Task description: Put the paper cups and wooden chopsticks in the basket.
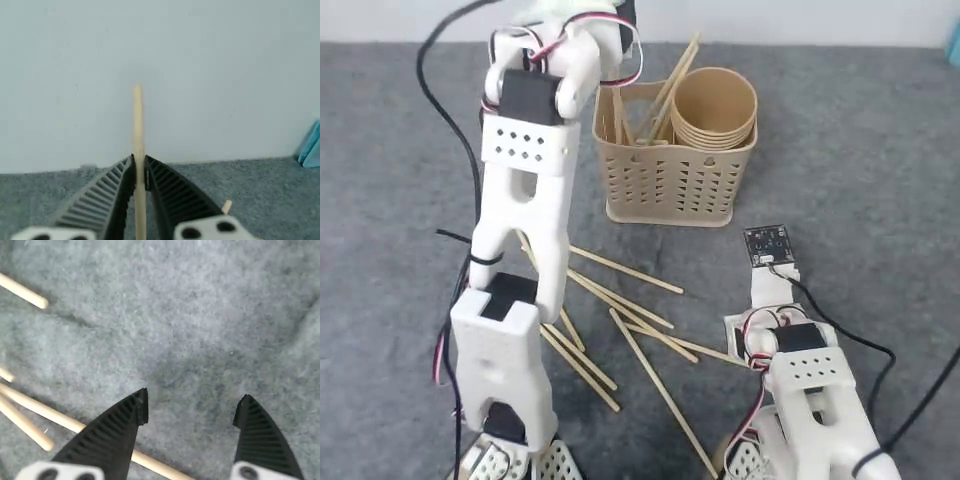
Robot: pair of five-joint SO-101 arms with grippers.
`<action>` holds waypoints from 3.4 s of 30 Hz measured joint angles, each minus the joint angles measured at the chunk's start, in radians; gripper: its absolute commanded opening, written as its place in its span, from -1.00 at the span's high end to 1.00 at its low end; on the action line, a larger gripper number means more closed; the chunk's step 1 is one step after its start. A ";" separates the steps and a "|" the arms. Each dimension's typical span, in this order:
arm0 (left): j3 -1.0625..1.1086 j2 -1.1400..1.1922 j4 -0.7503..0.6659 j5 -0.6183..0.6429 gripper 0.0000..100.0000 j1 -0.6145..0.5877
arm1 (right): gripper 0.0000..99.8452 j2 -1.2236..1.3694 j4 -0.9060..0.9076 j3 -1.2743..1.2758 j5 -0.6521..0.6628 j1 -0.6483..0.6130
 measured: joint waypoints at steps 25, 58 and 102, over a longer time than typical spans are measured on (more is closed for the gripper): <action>1.097 -0.594 -0.626 0.011 0.97 -0.017 | 0.43 0.000 0.000 0.000 0.021 0.003; 0.910 -0.733 0.284 0.232 0.73 -0.577 | 0.43 0.000 0.000 0.018 0.021 0.003; 1.330 -0.203 -0.212 0.206 0.73 -0.445 | 0.43 0.000 0.000 0.021 0.021 0.003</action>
